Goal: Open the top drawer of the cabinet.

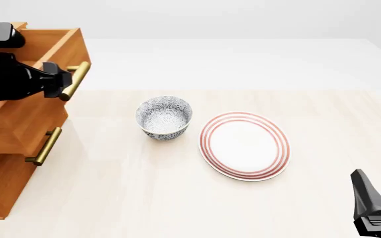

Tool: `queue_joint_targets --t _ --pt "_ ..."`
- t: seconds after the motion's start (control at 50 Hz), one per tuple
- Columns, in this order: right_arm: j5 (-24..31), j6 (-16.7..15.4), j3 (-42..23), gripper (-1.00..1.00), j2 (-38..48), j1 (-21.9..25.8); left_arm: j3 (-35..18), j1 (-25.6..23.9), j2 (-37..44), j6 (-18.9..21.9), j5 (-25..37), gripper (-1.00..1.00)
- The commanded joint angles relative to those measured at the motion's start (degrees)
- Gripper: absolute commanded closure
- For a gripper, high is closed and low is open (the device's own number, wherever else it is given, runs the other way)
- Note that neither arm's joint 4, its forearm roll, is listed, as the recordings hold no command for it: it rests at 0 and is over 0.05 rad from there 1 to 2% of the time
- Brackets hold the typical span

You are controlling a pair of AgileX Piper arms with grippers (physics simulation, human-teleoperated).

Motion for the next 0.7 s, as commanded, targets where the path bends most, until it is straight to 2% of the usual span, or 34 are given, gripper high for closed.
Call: queue_joint_targets --t 0.02,0.7 --pt "0.07 0.00 -0.02 -1.00 -0.06 -0.01 -0.12 -1.77 0.52 0.02 0.03 -1.00" --pt "-0.03 0.02 0.00 -1.00 0.04 -0.02 -1.15 -6.95 1.58 0.52 0.09 -1.00"
